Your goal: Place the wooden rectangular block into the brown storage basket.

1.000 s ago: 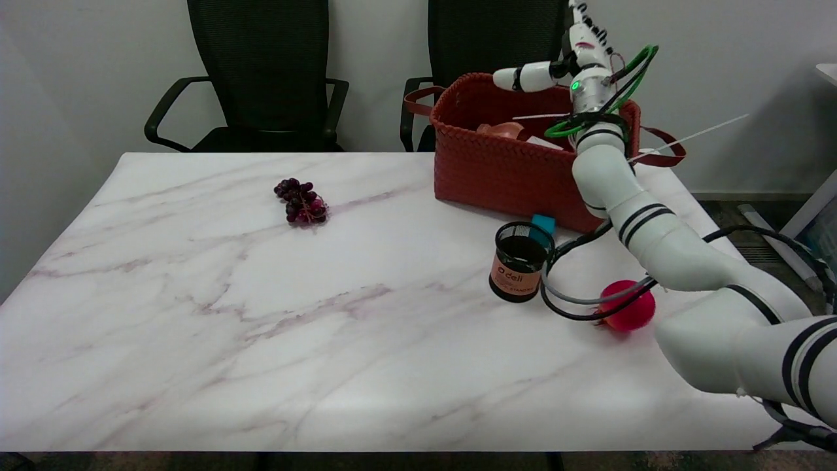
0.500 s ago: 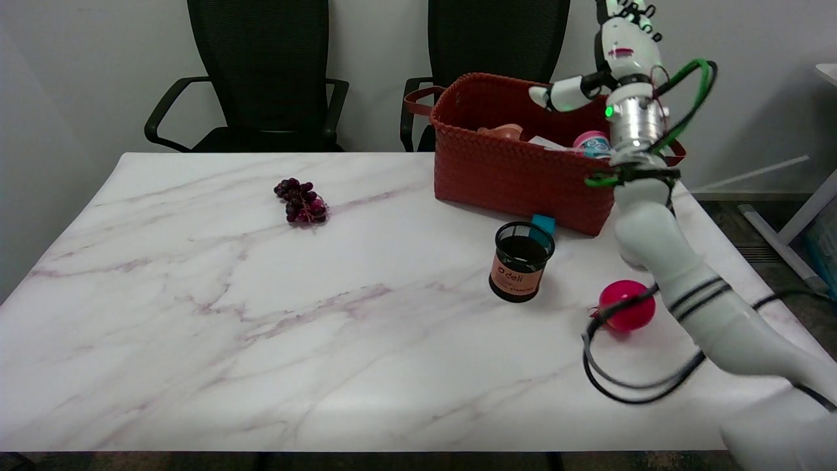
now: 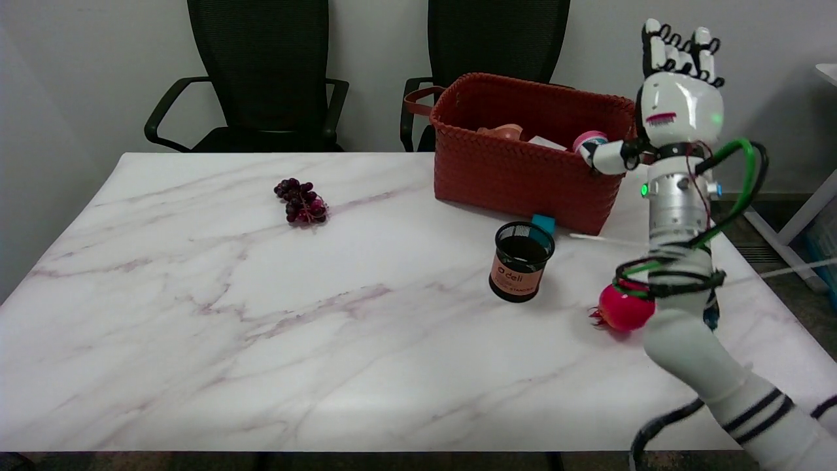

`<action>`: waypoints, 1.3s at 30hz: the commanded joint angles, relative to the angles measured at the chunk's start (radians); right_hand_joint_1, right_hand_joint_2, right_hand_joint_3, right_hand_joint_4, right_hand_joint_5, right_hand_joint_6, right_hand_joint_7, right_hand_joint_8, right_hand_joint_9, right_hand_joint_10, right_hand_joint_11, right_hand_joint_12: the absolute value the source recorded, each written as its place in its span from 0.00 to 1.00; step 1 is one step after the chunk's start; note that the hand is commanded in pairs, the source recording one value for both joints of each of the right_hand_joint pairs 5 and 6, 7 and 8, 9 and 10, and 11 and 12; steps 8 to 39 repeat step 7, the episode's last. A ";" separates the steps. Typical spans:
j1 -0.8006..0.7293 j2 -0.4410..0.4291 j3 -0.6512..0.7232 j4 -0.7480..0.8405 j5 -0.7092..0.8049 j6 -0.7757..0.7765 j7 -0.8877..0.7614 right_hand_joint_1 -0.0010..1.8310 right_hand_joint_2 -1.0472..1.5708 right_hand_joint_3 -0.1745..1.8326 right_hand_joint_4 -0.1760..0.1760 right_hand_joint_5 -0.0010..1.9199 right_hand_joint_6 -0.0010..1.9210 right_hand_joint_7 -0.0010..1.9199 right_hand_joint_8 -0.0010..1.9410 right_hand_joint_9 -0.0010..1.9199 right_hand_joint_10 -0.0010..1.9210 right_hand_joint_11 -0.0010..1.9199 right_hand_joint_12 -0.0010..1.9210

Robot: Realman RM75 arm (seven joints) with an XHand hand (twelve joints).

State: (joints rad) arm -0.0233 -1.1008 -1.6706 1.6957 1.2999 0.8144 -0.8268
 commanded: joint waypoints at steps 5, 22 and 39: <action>-0.353 -0.037 -0.177 0.113 -0.237 0.505 -0.096 0.65 0.50 0.43 0.50 0.05 0.05 0.12 0.12 0.12 0.12 0.00 0.00; -0.353 -0.035 -0.194 0.102 -0.239 0.529 -0.097 0.65 0.50 0.43 0.50 0.05 0.05 0.12 0.12 0.12 0.12 0.00 0.00; -0.353 -0.035 -0.194 0.102 -0.239 0.529 -0.097 0.65 0.50 0.43 0.50 0.05 0.05 0.12 0.12 0.12 0.12 0.00 0.00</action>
